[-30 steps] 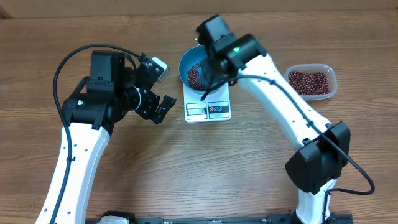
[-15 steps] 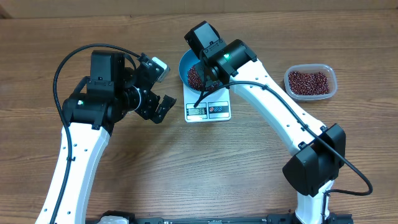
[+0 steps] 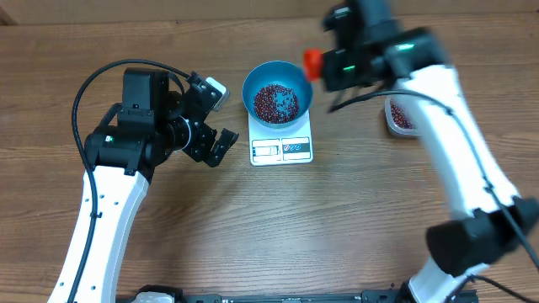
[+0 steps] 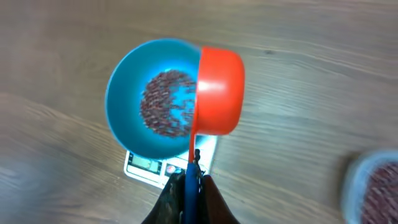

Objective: Scoop item into bowl and weigh 150g on scale
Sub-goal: 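Carry the empty scoop right back to the bean tub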

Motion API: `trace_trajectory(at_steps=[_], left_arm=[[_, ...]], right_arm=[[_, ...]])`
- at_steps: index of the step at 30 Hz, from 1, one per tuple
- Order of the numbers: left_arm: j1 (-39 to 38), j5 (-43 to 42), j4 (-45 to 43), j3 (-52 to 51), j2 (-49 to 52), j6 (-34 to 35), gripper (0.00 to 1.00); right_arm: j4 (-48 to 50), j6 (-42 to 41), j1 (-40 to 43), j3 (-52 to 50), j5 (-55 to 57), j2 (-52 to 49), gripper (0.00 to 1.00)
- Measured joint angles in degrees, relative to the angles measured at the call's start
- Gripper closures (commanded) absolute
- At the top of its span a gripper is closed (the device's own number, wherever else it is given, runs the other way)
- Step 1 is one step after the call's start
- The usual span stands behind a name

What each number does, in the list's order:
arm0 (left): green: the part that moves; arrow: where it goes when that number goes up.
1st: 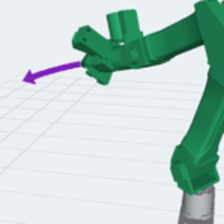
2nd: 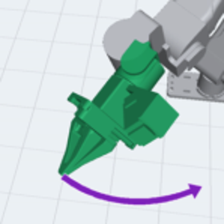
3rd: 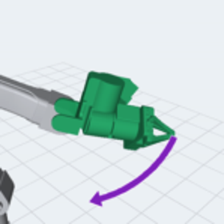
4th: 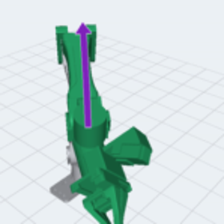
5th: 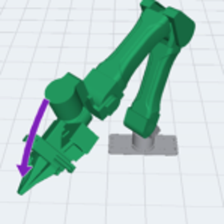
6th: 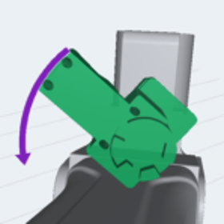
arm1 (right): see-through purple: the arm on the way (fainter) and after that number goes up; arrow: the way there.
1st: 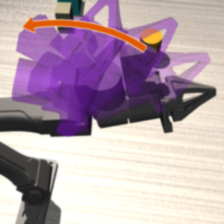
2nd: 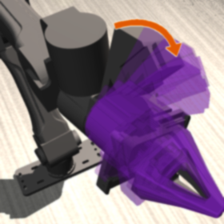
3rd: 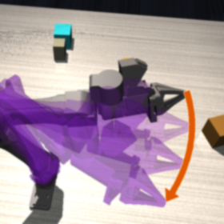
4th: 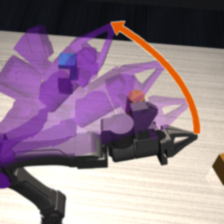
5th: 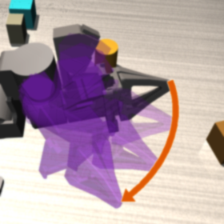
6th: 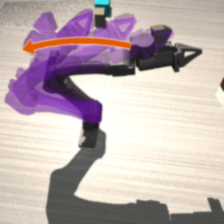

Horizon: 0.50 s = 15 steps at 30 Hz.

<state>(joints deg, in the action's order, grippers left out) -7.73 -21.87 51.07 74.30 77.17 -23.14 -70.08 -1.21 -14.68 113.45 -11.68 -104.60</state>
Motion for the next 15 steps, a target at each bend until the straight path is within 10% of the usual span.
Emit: trace_trajectory(at_steps=[15], left_arm=[[0.00,0.00,-0.02,0.00,0.00,0.00,0.00]], right_arm=[[-7.74,4.72,26.69,-3.93,-3.58,2.08,0.96]])
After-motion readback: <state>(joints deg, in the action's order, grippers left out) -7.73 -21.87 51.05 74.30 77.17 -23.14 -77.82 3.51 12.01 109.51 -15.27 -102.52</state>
